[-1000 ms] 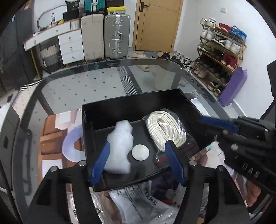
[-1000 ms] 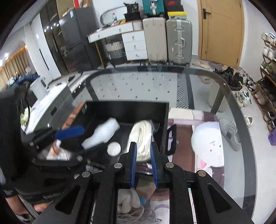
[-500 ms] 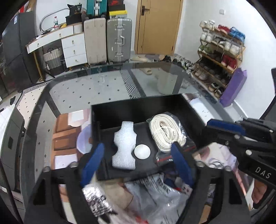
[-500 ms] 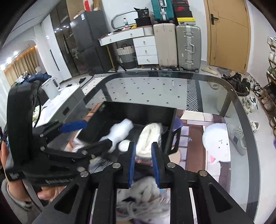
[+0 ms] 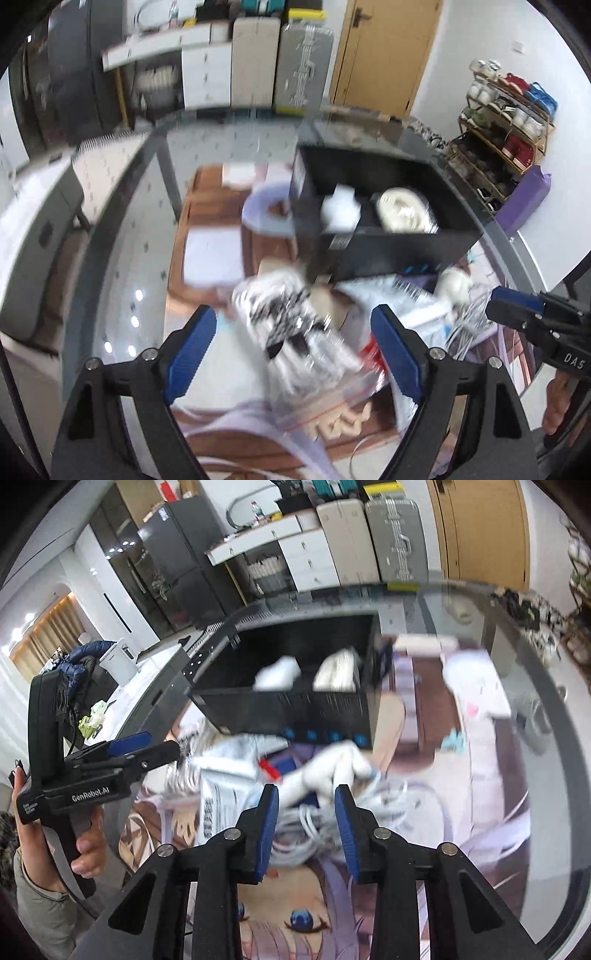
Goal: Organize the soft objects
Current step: 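Grasp the bagged Adidas rope with the left tool while the right tool grasps the white cable coil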
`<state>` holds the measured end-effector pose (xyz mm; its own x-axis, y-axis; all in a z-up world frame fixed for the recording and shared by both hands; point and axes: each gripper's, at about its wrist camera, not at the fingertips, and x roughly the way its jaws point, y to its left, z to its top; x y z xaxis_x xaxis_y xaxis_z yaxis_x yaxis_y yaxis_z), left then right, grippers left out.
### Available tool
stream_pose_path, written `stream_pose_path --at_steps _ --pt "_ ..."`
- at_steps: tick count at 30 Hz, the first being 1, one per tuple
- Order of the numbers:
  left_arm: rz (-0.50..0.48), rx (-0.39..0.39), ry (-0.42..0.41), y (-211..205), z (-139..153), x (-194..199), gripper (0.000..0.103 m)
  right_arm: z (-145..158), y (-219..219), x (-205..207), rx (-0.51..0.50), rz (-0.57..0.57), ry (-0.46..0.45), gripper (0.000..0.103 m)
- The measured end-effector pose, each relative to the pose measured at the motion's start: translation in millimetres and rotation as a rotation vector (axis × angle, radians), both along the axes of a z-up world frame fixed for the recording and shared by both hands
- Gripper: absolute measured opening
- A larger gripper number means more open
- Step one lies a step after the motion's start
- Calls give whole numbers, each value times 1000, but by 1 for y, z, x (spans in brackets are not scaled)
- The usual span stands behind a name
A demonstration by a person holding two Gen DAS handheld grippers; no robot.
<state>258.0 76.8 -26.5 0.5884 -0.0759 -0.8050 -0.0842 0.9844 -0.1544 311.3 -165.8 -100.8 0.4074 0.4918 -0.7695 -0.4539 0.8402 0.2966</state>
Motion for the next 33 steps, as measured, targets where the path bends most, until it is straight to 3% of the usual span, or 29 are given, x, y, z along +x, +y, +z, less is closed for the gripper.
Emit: stream_pose_path --at_steps 7,11,21,25,29,30,33 --pt "19 7 16 -3 -14 -2 86 -1 -15 -2 2 -81 -12 36" --pt "39 19 32 -5 -20 8 86 2 -20 -3 8 -112 -20 51" --pt "50 67 98 -10 -46 17 84 -13 -25 1 -21 -172 30 53" --pt "-7 72 95 -16 -43 11 56 -15 -31 4 2 -189 53 53" --pt "-21 75 89 -16 -40 2 48 -24 -25 10 -12 -200 62 65" --pt "-31 71 87 -16 -39 0 43 -26 -24 12 -8 -204 71 66" --pt "-45 62 84 -19 -37 -5 43 -35 -16 19 -19 -202 97 66"
